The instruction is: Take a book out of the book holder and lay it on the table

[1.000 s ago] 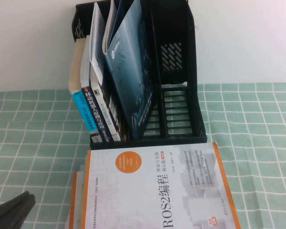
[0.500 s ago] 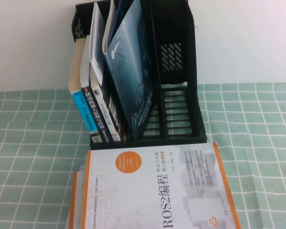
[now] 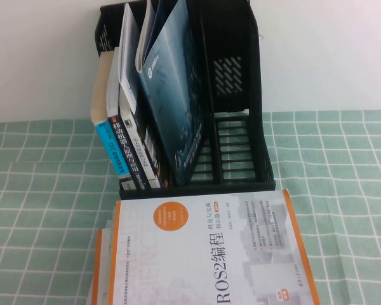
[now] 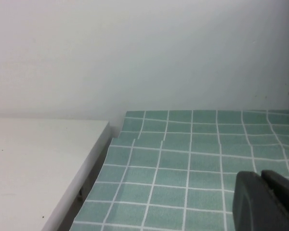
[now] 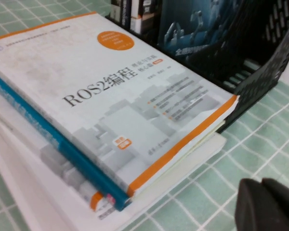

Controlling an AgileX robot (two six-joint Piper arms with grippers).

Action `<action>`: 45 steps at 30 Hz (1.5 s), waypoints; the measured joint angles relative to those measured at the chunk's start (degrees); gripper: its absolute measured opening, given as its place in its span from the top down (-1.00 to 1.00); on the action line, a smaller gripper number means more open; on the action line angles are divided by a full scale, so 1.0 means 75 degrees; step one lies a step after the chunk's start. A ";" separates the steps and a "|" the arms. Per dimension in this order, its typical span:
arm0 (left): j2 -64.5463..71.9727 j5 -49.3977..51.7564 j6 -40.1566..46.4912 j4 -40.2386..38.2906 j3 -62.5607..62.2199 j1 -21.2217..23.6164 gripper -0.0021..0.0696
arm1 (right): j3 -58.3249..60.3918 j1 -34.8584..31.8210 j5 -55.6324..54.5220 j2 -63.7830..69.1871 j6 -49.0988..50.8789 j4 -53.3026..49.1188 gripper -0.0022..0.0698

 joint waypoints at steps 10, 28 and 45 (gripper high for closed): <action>0.0000 0.0139 -0.0010 -0.0701 0.0013 0.0016 0.95 | 0.0967 -0.2613 -0.2434 -0.1134 0.0140 -0.1048 0.94; -0.0014 0.1523 0.5303 -0.5619 -0.0001 0.0020 0.95 | 0.1901 -0.5512 -0.0451 -0.1592 0.1550 -0.1049 0.94; -0.0014 0.1529 0.5316 -0.5651 -0.0001 0.0020 0.95 | 0.1888 -0.5518 -0.0439 -0.1592 0.1537 -0.1059 0.94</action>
